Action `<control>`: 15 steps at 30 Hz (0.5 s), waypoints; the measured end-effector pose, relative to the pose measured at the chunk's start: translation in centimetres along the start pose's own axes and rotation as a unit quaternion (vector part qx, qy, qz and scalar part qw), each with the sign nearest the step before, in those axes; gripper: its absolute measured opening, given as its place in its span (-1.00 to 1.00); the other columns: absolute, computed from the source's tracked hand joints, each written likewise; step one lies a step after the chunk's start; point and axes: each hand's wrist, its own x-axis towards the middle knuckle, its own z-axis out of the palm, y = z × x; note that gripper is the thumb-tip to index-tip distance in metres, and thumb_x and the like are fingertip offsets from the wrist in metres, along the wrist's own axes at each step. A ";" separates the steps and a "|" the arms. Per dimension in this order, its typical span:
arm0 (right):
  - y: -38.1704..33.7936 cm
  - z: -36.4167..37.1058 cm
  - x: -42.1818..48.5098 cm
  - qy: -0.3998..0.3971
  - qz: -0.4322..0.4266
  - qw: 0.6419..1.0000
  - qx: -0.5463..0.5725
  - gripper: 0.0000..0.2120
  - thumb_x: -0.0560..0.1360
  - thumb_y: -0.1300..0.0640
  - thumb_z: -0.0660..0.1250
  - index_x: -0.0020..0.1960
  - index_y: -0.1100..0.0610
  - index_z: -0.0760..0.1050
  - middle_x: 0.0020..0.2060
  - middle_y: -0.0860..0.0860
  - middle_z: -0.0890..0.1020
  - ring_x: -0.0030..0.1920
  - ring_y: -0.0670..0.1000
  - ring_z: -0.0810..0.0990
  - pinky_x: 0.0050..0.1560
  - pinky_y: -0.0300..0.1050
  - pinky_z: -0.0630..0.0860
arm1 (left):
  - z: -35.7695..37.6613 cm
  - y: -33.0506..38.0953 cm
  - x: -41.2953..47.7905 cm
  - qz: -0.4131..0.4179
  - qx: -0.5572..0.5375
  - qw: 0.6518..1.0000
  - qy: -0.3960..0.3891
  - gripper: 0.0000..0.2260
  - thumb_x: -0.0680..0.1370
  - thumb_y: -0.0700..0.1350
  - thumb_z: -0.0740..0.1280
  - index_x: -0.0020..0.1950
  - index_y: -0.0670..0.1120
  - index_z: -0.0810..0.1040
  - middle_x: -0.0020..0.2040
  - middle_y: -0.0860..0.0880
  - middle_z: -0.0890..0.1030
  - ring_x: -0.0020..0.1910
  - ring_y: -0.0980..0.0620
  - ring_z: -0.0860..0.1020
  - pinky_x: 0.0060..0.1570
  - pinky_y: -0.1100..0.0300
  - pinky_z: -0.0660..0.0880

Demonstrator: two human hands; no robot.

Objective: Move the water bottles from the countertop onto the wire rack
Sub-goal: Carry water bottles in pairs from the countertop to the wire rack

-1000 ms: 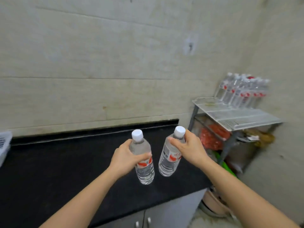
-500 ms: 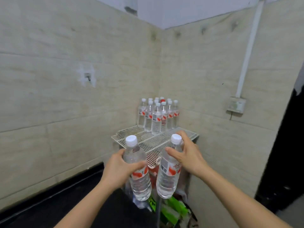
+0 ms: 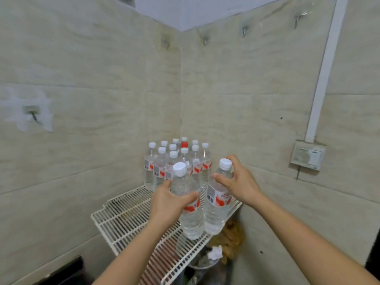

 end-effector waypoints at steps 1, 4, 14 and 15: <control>1.1 0.1 1.5 -0.006 0.002 1.000 0.000 -0.69 0.43 -0.06 0.42 0.00 -0.12 0.29 -0.29 -0.08 0.57 -0.33 -0.07 0.51 -0.34 -0.10 0.40 | 1.1 -0.2 1.1 -0.005 0.003 1.000 0.004 -0.58 0.21 0.11 0.59 -0.01 0.08 0.57 -0.19 0.15 0.67 -0.21 0.24 0.62 -0.21 0.32 0.53; 4.5 0.4 5.9 -0.029 0.004 1.000 -0.001 -0.71 0.43 -0.07 0.39 0.00 -0.15 0.28 -0.22 -0.08 0.61 -0.23 -0.05 0.59 -0.28 -0.06 0.50 | 4.4 -0.6 4.7 -0.014 0.013 1.000 0.016 -0.58 0.21 0.13 0.58 -0.01 0.07 0.57 -0.19 0.14 0.67 -0.19 0.21 0.63 -0.15 0.23 0.58; 14.6 2.2 19.7 -0.122 -0.028 0.992 -0.001 -0.69 0.45 -0.12 0.35 0.00 -0.19 0.22 -0.14 -0.03 0.62 -0.12 0.05 0.60 -0.10 0.02 0.57 | 15.2 -1.3 16.0 -0.068 0.048 0.991 0.105 -0.25 0.21 0.18 0.55 0.31 -0.08 0.43 0.06 0.02 0.64 -0.01 0.02 0.62 0.00 0.06 0.58; 15.2 2.5 20.8 -0.128 -0.031 0.991 -0.003 -0.69 0.44 -0.14 0.34 -0.01 -0.21 0.20 -0.13 -0.04 0.62 -0.11 0.07 0.60 -0.08 0.03 0.56 | 16.0 -1.4 16.8 -0.068 0.050 0.990 0.111 -0.34 0.24 0.12 0.56 0.26 -0.06 0.46 0.01 0.04 0.64 -0.06 0.05 0.62 -0.03 0.06 0.59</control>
